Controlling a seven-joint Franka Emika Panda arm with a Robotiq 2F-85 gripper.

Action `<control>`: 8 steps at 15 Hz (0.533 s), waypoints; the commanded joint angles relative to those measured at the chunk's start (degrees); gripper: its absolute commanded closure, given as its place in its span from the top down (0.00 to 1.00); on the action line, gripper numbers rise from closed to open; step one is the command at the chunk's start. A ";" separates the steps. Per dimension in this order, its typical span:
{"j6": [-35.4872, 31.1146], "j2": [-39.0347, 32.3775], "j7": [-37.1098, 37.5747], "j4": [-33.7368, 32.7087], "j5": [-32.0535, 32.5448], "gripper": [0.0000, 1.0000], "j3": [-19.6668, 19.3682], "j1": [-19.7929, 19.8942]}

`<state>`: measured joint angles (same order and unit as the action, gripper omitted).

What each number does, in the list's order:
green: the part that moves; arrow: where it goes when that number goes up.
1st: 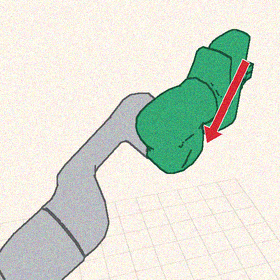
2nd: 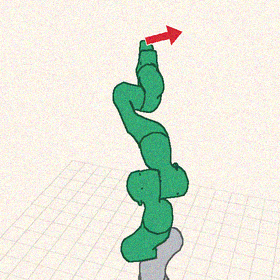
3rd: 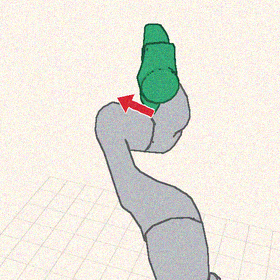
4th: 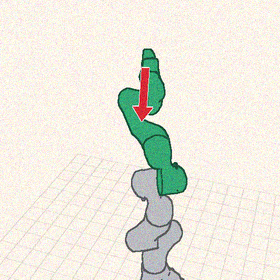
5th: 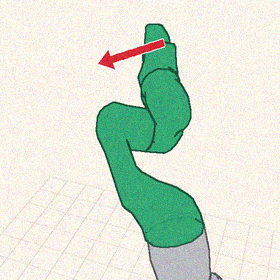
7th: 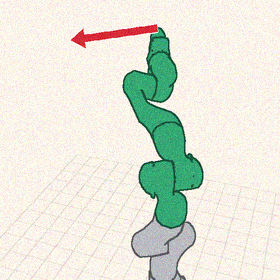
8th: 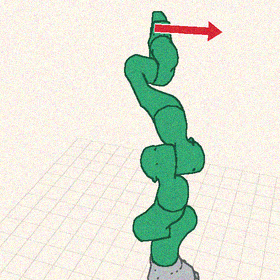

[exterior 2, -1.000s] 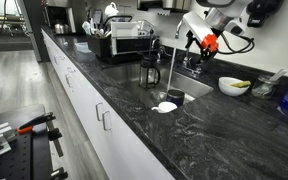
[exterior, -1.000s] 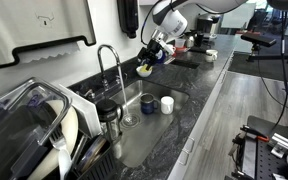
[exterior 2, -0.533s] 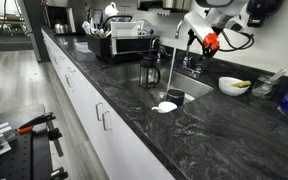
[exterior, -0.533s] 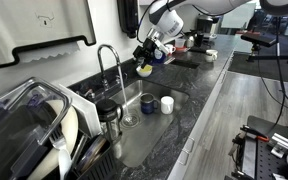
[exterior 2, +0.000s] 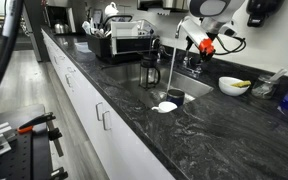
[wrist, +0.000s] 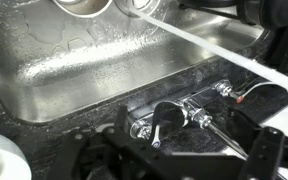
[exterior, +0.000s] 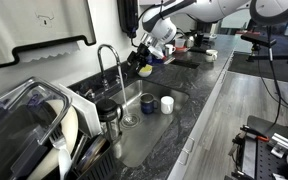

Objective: Turn the right faucet to the right

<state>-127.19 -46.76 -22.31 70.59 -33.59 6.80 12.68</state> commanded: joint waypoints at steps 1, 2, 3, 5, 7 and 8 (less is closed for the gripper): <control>-2.28 -2.95 2.83 -3.57 3.06 1.00 0.26 -0.63; -2.81 -3.39 3.26 -4.04 3.76 1.00 0.47 -0.63; -3.25 -3.83 3.70 -4.57 4.42 1.00 0.69 -0.60; -3.98 -4.71 4.51 -5.57 5.56 0.84 0.97 -0.64; -4.30 -5.74 4.96 -6.80 6.42 0.66 1.39 -0.69; -4.23 -6.22 5.12 -7.32 6.74 0.58 1.59 -0.72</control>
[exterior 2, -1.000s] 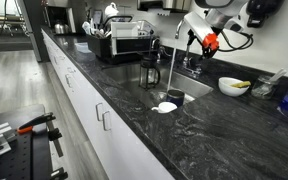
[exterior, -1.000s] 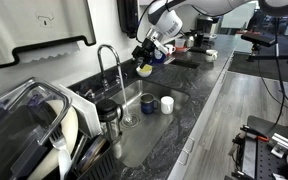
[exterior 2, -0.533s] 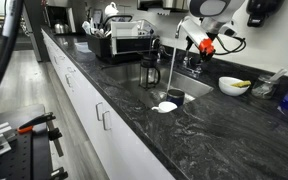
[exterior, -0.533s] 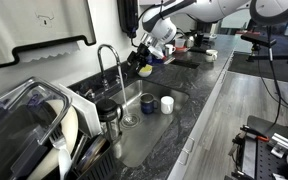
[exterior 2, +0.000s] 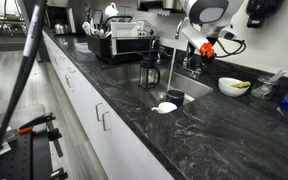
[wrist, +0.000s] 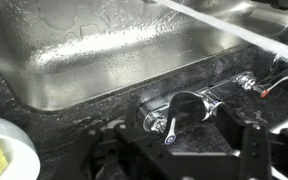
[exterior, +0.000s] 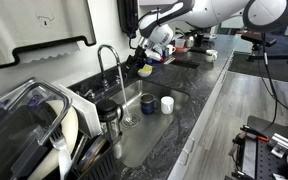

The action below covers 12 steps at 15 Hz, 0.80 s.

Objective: Turn the right faucet to the right

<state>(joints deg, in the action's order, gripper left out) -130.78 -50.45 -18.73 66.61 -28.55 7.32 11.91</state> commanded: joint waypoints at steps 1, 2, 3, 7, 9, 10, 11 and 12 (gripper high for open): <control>-0.41 -3.09 1.55 -4.00 1.91 0.53 1.36 0.03; -0.30 -3.60 1.50 -4.63 2.06 0.57 1.71 0.01; -0.19 -4.20 1.17 -5.27 1.93 0.85 2.29 0.11; 0.25 -5.19 0.83 -7.24 1.80 0.96 3.73 0.04; 0.52 -5.65 0.86 -8.12 1.86 1.00 4.36 -0.03; 0.73 -6.02 1.27 -8.65 2.20 1.00 4.30 -0.26; 0.81 -6.10 3.13 -8.83 3.60 1.00 2.98 -1.13; 0.30 -5.88 4.38 -8.60 5.07 1.00 1.83 -1.86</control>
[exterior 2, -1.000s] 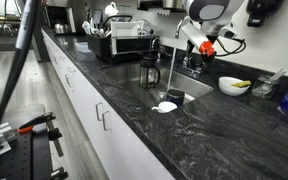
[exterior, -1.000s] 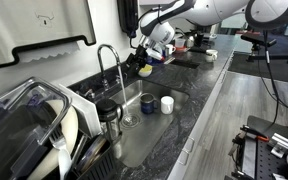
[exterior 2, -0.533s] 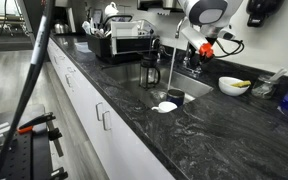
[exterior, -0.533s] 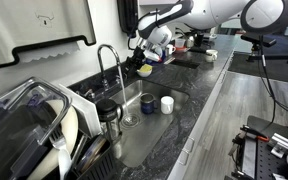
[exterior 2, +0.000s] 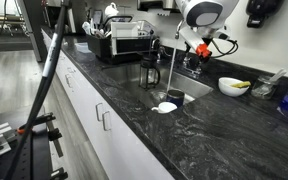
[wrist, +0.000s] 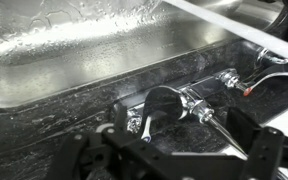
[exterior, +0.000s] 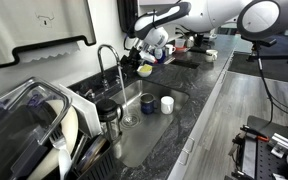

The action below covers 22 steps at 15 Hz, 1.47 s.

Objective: Turn the right faucet to the right

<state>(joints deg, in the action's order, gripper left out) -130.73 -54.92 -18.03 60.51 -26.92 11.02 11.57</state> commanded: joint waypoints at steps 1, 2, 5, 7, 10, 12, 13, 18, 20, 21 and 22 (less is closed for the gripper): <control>0.53 -1.35 4.82 -2.53 4.59 1.00 -2.33 -1.73; 0.88 -1.32 6.05 -2.59 5.74 1.00 -2.84 -1.95; 1.77 -1.21 9.58 -2.70 9.34 1.00 -4.82 -2.87; 2.25 -1.32 11.13 -2.79 11.40 1.00 -5.92 -3.27; 2.84 -1.38 12.56 -3.10 14.13 1.00 -7.38 -3.89; 2.57 -1.36 13.11 -3.33 16.38 1.00 -8.68 -4.49; 2.25 -1.39 13.07 -3.63 17.88 1.00 -9.55 -4.80; 0.78 -1.97 11.92 -5.58 24.97 1.00 -13.34 -4.90; -0.61 -2.40 11.18 -6.21 26.77 1.00 -14.16 -4.27; -1.97 -2.65 10.80 -6.42 27.25 1.00 -14.30 -3.91; -2.57 -2.79 10.53 -6.65 27.37 1.00 -14.24 -3.48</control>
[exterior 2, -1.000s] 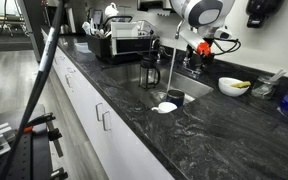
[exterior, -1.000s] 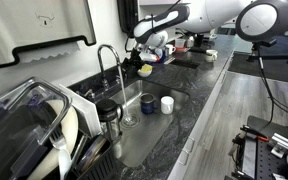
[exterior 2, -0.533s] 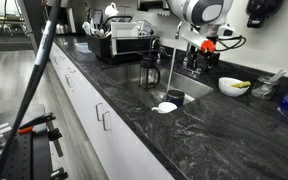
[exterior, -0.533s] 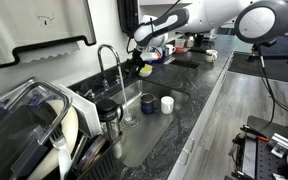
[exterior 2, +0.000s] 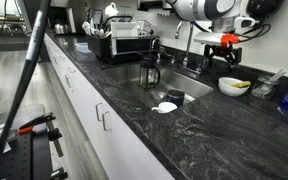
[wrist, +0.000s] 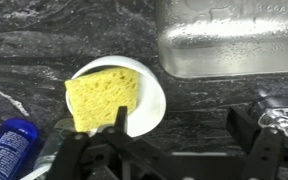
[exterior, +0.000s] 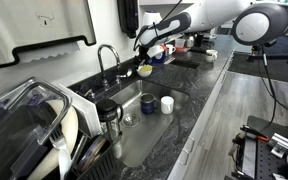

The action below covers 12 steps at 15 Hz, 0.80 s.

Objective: Turn the right faucet to the right

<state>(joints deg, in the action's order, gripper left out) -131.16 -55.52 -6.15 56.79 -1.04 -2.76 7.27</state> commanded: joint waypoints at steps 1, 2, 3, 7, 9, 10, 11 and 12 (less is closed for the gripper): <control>-1.56 -2.05 -2.22 -3.13 0.60 1.00 0.64 1.61; 0.54 -1.61 -3.61 -3.24 -1.20 1.00 2.55 2.80; 3.08 -0.75 -5.20 -3.13 -3.08 1.00 4.53 3.87; 15.27 1.94 -9.37 -4.46 -8.37 1.00 9.33 6.00; 23.50 3.75 -9.06 -5.34 -9.32 1.00 10.19 6.16; 27.49 4.64 -8.53 -5.84 -9.30 1.00 10.19 6.02; 31.18 5.89 -8.22 -6.06 -9.00 1.00 10.11 5.83; 34.35 6.79 -8.07 -6.46 -8.56 1.00 9.98 5.62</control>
<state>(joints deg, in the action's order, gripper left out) -105.42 -52.01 -13.89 50.26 -9.50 6.59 12.48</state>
